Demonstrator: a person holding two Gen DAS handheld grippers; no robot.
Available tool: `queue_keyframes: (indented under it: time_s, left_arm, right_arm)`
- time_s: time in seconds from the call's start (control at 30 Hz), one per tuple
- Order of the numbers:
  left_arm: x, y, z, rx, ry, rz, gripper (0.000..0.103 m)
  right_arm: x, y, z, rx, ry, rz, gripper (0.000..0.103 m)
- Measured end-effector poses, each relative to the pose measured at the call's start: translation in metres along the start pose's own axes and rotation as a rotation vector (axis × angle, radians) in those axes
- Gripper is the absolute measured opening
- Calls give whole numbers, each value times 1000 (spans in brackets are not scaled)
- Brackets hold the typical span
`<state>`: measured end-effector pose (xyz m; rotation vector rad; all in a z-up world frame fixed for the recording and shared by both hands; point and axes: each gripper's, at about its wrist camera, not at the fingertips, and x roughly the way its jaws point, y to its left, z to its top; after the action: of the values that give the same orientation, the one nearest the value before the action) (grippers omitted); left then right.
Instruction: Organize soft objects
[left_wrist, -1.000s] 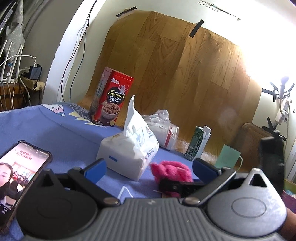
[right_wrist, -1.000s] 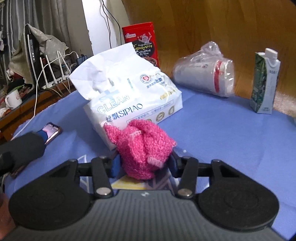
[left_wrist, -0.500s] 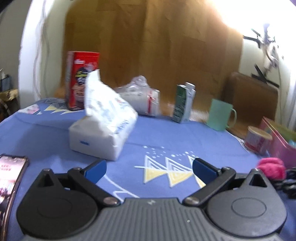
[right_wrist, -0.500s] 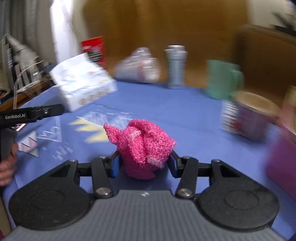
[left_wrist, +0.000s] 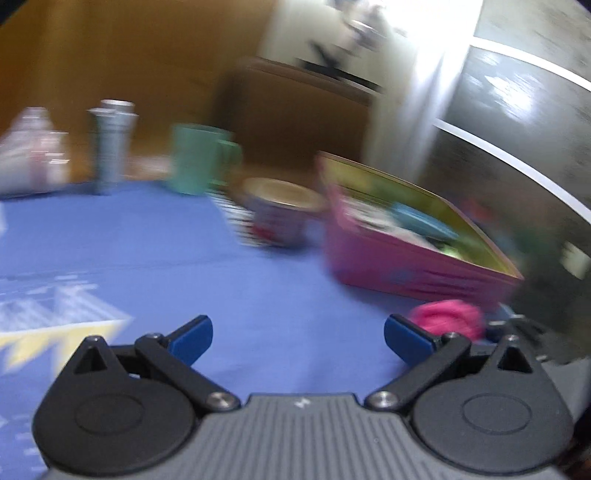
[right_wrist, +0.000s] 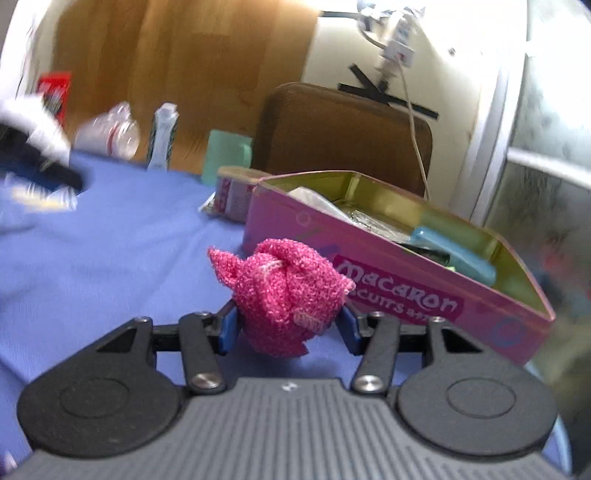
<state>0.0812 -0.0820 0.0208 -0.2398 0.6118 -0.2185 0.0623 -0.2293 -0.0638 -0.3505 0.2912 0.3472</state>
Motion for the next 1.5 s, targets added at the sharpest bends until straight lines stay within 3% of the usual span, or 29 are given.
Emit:
queue_keyframes:
  time_s: [0.2, 0.33, 0.4, 0.43, 0.47, 0.53, 0.57, 0.8, 1.0, 1.03, 1.1, 1.2, 1.3, 1.5]
  left_arm:
    - [34, -45, 1, 26, 116, -154, 103]
    - [45, -66, -5, 72, 159, -187, 99]
    - [51, -74, -9, 93, 185, -193, 88]
    - [57, -77, -10, 97, 205, -198, 84]
    - [62, -79, -11, 97, 226, -207, 71]
    - [72, -83, -11, 111, 264, -190, 59]
    - [73, -87, -10, 128, 260, -179, 55]
    - [61, -125, 32, 235, 148, -239, 54]
    - [93, -184, 70, 357, 87, -271, 57]
    - [103, -192, 73, 360, 89, -275, 60]
    - [128, -205, 78, 366, 98, -261, 83]
    - [163, -218, 82, 361, 119, -152, 88]
    - [170, -213, 83, 305, 138, -183, 89]
    - [152, -211, 78, 332, 74, -104, 91]
  right_arm:
    - [-5, -9, -12, 19, -28, 63, 81]
    - [-5, -29, -14, 140, -5, 138, 81]
    - [-5, -34, -14, 194, 8, 189, 79]
    - [-3, -36, -15, 216, 14, 213, 70]
    - [-1, -37, -16, 230, 18, 235, 62]
    - [0, -39, -14, 242, 2, 261, 34]
    - [0, -39, -12, 238, -9, 256, 34]
    - [-18, -71, 6, 305, -185, 165, 33]
    - [-15, -123, 20, 324, -258, -8, 34]
    - [-9, -134, 23, 332, -247, -38, 35]
    - [7, -153, 23, 353, -210, -110, 39]
    - [36, -172, 22, 340, -146, -238, 52]
    - [41, -186, 13, 405, -135, -230, 53]
    - [16, -180, -2, 447, -171, -211, 53]
